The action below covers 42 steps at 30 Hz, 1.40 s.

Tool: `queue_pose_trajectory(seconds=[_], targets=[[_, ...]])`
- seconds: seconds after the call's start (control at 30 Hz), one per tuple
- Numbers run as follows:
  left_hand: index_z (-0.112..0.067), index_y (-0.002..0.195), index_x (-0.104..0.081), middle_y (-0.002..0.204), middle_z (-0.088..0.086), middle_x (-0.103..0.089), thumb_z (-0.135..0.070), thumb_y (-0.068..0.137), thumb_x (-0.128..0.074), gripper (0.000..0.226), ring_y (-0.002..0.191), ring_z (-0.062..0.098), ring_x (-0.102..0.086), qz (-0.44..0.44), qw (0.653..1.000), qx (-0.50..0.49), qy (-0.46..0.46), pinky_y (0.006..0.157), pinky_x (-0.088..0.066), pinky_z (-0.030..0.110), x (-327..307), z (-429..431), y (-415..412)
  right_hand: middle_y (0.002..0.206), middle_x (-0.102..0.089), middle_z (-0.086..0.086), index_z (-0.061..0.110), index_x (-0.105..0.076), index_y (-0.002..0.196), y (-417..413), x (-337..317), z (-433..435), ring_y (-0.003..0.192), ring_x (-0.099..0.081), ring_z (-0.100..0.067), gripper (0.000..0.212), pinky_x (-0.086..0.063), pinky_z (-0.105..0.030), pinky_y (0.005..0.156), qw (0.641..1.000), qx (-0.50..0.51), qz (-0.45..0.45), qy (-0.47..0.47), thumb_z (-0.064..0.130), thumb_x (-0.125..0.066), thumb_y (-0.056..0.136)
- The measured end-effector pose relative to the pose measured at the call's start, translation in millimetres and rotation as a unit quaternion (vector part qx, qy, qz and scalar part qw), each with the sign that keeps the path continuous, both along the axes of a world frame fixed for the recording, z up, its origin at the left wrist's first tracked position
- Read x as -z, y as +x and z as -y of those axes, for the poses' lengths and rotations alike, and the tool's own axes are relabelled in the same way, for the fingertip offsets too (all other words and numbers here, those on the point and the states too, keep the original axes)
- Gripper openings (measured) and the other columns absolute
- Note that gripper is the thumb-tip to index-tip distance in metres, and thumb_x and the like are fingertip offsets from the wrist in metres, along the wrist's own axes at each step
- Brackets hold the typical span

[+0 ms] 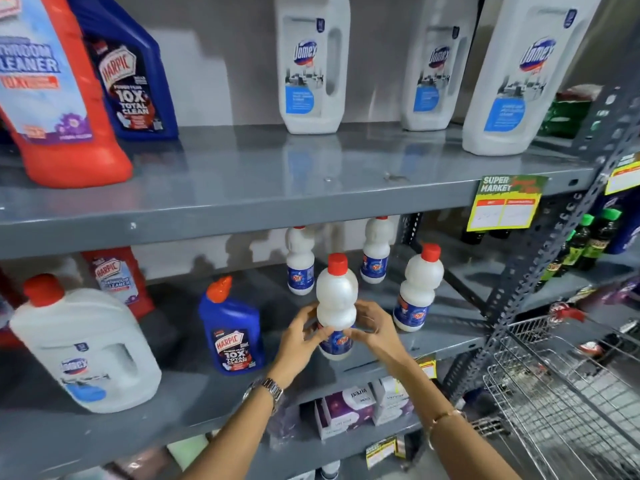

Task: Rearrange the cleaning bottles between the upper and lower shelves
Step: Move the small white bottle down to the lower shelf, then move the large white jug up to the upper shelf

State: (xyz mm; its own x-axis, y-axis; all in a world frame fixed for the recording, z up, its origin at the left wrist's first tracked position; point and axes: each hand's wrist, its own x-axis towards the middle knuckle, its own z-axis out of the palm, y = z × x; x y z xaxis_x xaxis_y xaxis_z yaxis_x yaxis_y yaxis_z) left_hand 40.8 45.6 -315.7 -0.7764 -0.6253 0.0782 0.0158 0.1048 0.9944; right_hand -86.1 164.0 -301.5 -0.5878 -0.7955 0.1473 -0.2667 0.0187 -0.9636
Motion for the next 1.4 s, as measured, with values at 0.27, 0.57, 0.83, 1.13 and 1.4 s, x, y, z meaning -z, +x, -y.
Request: queue_pose_trajectory(seconds=[0.27, 0.57, 0.83, 1.13, 1.4], targets=[[-0.02, 0.118, -0.05, 0.116, 0.003, -0.06, -0.006, 0.084, -0.063, 0.039, 0.099, -0.003, -0.059, 0.004, 1.0, -0.01, -0.011, 0.081, -0.049, 0.009, 25.5, 18.4, -35.8, 0.107, -0.066, -0.007, 0.027, -0.058, 0.1, -41.6, 20.8, 21.7, 0.089, -0.066, 0.003, 0.044, -0.053, -0.014, 0.077, 0.999, -0.01, 0.005, 0.035, 0.003, -0.073, 0.067], [-0.007, 0.133, -0.044, 0.128, 0.008, -0.057, -0.007, 0.084, -0.064, 0.053, 0.114, 0.016, -0.054, 0.024, 0.999, -0.024, -0.007, 0.079, -0.046, 0.003, 36.8, 27.6, -45.8, 0.112, -0.064, -0.006, 0.014, -0.053, 0.114, -49.2, 33.4, 26.6, 0.096, -0.066, -0.001, 0.05, -0.054, -0.017, 0.08, 0.998, -0.028, 0.05, 0.021, 0.012, -0.07, 0.067], [-0.015, 0.137, -0.039, 0.134, 0.004, -0.053, -0.013, 0.086, -0.062, 0.057, 0.122, 0.015, -0.05, 0.026, 0.999, -0.021, 0.002, 0.088, -0.044, 0.01, 37.7, 21.0, -44.7, 0.122, -0.061, -0.005, 0.023, -0.052, 0.118, -35.3, 34.1, 23.2, 0.108, -0.062, -0.008, 0.047, -0.053, -0.029, 0.094, 0.997, -0.027, 0.075, 0.005, 0.009, -0.067, 0.076], [-0.018, 0.131, -0.046, 0.134, -0.003, -0.051, -0.007, 0.087, -0.059, 0.047, 0.125, 0.009, -0.048, -0.063, 0.996, -0.067, -0.013, 0.085, -0.043, 0.006, 13.6, -1.9, 27.6, 0.123, -0.058, -0.007, 0.017, -0.053, 0.119, 61.6, 36.6, 23.5, 0.117, -0.051, -0.02, 0.041, -0.04, -0.049, 0.105, 0.93, 0.339, 0.019, -0.14, 0.023, -0.058, 0.078], [-0.019, 0.098, -0.059, 0.102, -0.026, -0.064, -0.024, 0.082, -0.061, 0.017, 0.096, -0.001, -0.06, -0.212, 0.88, -0.405, -0.132, 0.084, -0.046, 0.014, -10.2, 24.7, 172.0, 0.102, -0.058, -0.005, 0.014, -0.058, 0.103, 203.4, 9.4, 88.8, 0.099, -0.057, -0.02, 0.024, -0.049, -0.038, 0.085, 0.964, 0.111, -0.109, -0.216, 0.019, -0.055, 0.079]])
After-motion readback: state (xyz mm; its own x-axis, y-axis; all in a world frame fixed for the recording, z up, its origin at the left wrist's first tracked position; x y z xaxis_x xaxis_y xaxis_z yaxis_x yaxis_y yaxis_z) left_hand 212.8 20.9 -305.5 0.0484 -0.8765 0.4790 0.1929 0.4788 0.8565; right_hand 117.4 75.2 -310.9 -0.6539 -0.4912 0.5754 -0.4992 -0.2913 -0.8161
